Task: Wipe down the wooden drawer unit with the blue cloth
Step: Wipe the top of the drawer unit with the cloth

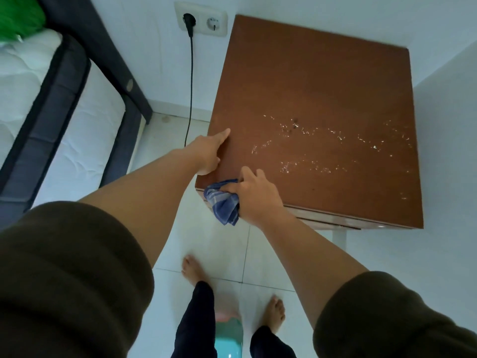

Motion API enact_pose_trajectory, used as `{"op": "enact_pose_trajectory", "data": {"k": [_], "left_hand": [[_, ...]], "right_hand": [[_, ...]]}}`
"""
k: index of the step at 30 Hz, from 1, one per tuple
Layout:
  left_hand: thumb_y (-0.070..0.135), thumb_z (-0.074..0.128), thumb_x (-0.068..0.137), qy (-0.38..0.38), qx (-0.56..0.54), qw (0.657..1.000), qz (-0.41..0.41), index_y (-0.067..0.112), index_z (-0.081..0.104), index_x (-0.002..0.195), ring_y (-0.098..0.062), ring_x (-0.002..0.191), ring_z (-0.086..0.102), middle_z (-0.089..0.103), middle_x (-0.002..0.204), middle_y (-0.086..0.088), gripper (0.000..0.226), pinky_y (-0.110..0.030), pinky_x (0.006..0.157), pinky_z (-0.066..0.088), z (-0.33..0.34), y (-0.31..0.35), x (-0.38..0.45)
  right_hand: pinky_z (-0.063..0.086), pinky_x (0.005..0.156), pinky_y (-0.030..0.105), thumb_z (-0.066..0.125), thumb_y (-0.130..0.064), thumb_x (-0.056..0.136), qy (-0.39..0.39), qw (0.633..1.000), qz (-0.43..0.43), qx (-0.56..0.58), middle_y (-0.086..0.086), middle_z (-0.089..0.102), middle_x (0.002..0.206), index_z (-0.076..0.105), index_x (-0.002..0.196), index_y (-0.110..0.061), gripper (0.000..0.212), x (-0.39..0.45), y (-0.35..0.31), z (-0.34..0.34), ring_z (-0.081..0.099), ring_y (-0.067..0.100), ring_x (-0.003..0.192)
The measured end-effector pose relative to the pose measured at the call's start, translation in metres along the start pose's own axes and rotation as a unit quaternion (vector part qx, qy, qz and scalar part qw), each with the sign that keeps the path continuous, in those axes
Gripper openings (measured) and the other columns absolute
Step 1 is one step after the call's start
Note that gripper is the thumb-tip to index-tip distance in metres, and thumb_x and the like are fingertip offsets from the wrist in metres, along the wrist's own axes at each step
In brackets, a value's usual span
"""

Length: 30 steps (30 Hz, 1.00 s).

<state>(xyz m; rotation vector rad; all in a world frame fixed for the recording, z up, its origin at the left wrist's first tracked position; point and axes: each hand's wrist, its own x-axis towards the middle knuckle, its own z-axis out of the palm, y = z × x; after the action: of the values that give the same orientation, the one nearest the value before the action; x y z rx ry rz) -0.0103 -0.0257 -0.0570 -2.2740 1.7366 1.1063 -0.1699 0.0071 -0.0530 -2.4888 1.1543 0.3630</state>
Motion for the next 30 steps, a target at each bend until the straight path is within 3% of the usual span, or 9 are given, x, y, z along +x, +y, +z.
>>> {"op": "enact_pose_trajectory", "data": {"k": [5,8,12,16,22,30], "left_hand": [[0.011,0.045,0.096,0.025,0.035,0.999,-0.014,0.028,0.006,0.151,-0.034,0.13,0.04,0.031,0.148,-0.018,0.07,-0.037,0.104,0.036,0.006,0.013,-0.008],[0.006,0.046,0.094,0.056,0.058,0.997,-0.012,0.022,0.009,0.151,-0.032,0.135,0.035,0.029,0.152,-0.013,0.07,-0.036,0.108,0.033,0.004,0.02,-0.001],[0.002,0.05,0.092,0.077,0.077,0.994,0.014,0.015,0.01,0.151,-0.025,0.144,0.018,0.014,0.158,-0.005,0.073,-0.034,0.116,0.019,-0.001,0.026,0.024],[0.01,0.061,0.088,0.05,0.11,0.993,0.012,0.017,0.003,0.151,-0.024,0.147,0.002,-0.005,0.16,-0.004,0.086,-0.042,0.118,0.018,-0.006,0.029,0.055],[0.021,0.079,0.073,-0.004,0.159,0.987,0.029,0.02,-0.006,0.151,-0.024,0.147,-0.003,-0.013,0.158,-0.003,0.115,-0.047,0.115,0.024,-0.028,0.032,0.08],[0.021,0.079,0.073,-0.022,0.143,0.989,0.039,0.023,-0.007,0.15,-0.021,0.147,-0.006,-0.015,0.158,-0.001,0.115,-0.045,0.115,0.022,-0.028,0.025,0.086]], "right_hand": [[0.038,0.073,0.031,0.048,-0.028,0.097,-0.027,0.999,-0.023,0.005,0.002,0.041,0.111,0.054,0.126,-0.042,0.032,-0.017,0.016,-0.003,0.042,0.027,0.103],[0.041,0.08,0.031,0.05,-0.029,0.096,0.007,1.0,0.003,0.03,0.0,0.035,0.099,0.054,0.127,-0.043,0.034,-0.008,0.037,-0.027,0.043,0.026,0.099],[0.04,0.083,0.033,0.05,-0.026,0.095,0.063,0.995,0.06,0.04,0.005,0.046,0.114,0.056,0.126,-0.041,0.034,0.019,0.068,-0.065,0.044,0.03,0.107],[0.041,0.083,0.036,0.049,-0.019,0.096,0.12,0.986,0.103,0.05,0.006,0.048,0.114,0.055,0.129,-0.041,0.041,0.059,0.089,-0.087,0.045,0.032,0.106],[0.043,0.089,0.037,0.045,-0.02,0.096,0.134,0.975,0.164,0.059,0.008,0.047,0.12,0.051,0.132,-0.041,0.042,0.112,0.105,-0.098,0.045,0.033,0.111],[0.042,0.089,0.038,0.045,-0.015,0.097,0.07,0.971,0.222,0.047,0.008,0.042,0.127,0.046,0.136,-0.043,0.048,0.146,0.107,-0.079,0.04,0.034,0.118]]}}
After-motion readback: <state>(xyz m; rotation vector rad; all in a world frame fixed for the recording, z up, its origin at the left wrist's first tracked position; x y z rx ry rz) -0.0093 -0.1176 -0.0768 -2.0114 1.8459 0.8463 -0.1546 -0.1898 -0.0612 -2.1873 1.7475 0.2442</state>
